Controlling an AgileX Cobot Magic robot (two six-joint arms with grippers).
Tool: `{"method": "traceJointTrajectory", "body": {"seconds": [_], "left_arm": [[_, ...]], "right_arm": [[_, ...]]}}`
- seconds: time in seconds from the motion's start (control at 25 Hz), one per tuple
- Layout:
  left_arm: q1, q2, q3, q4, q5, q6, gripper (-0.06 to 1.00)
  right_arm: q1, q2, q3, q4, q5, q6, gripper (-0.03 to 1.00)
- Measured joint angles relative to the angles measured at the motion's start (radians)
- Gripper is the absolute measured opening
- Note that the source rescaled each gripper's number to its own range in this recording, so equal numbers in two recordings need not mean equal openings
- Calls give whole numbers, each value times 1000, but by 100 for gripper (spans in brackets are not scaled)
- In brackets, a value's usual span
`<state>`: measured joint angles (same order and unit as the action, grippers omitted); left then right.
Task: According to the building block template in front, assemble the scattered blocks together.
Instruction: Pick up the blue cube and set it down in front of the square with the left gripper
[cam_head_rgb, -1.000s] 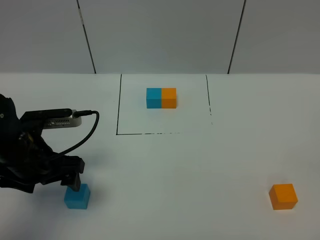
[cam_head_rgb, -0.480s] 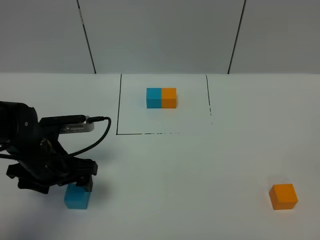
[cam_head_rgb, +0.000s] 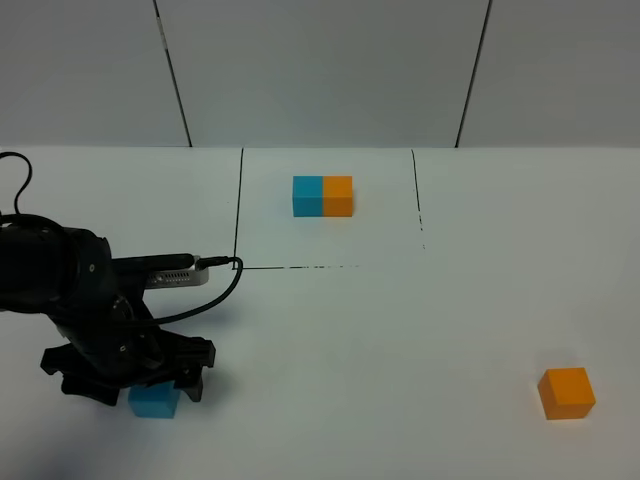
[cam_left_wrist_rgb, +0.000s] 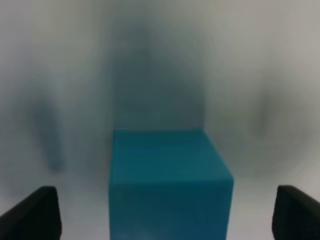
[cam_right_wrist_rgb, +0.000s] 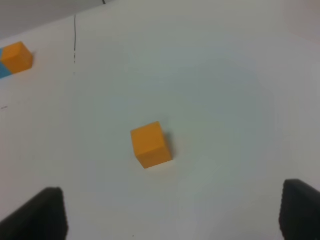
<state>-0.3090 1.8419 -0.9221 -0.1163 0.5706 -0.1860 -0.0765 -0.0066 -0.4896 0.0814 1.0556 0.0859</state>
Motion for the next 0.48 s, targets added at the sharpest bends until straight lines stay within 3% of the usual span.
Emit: {"method": "traceJointTrajectory", "body": {"seconds": [0.48], "left_arm": [[0, 37, 0, -1, -6, -16, 74]], "right_arm": [[0, 0, 0, 0, 0, 0, 71]]}}
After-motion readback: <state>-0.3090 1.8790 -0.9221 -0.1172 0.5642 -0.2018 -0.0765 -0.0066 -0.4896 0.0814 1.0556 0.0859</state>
